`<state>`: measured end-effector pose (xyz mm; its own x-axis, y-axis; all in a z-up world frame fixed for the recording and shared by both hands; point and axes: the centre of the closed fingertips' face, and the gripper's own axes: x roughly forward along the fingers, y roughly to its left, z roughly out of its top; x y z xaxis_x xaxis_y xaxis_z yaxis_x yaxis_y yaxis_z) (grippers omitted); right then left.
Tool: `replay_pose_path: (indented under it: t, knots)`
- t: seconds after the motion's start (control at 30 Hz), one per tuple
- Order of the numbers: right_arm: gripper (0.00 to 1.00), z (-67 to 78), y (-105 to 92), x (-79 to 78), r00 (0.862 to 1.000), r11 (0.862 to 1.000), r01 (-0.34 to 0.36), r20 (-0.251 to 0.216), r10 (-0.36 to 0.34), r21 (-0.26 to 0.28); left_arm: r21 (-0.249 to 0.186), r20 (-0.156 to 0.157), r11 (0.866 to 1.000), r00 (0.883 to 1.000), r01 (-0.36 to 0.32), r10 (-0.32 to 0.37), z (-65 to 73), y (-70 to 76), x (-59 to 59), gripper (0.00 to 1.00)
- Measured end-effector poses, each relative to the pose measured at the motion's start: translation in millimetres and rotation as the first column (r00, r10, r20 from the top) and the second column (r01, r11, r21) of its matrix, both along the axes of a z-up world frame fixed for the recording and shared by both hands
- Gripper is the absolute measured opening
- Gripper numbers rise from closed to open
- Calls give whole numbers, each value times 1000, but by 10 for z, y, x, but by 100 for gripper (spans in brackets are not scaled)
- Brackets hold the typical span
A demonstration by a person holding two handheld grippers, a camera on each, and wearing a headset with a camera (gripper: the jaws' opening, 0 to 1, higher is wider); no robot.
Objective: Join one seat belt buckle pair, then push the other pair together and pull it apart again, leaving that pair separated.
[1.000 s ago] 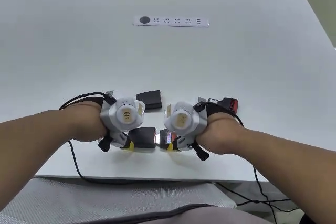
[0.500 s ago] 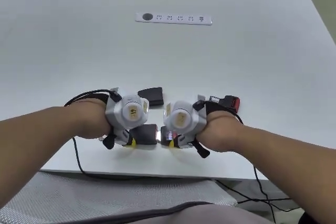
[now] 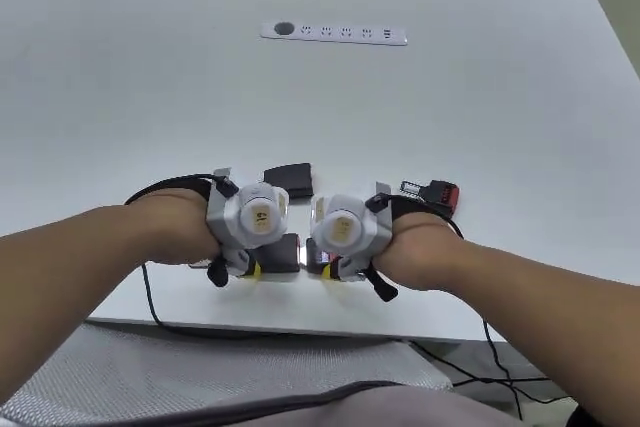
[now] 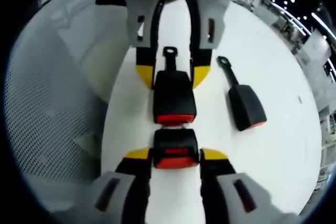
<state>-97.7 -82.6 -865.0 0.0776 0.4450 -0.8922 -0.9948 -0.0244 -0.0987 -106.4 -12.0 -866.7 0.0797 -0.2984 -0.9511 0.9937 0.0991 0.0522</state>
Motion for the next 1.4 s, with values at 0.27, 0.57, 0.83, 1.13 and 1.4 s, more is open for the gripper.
replay_pose_path:
  t: [0.27, 0.57, 0.83, 1.13, 1.4]
  knots:
    - [40, 197, -42, -42, 1000, 998, -1, 3, 1, 59, -79, 29, 997, 999, 16, -14, 331, -42, 84, 42]
    - [39, 330, -161, 33, 999, 995, 35, 10, -36, 94, -119, 78, 993, 997, -12, 22, 560, -112, 320, 47]
    - [41, 300, -536, 282, 995, 992, 99, 14, -100, 80, -113, 90, 993, 995, -31, 41, 542, -100, 513, 47]
    - [40, 299, -1079, 634, 985, 986, 163, 56, -165, 45, -89, 128, 995, 991, -36, 47, 492, -34, 886, 49]
    - [41, 365, -1499, 941, 962, 964, 261, 73, -265, 60, -61, 103, 998, 994, -26, 33, 351, -31, 1070, 52]
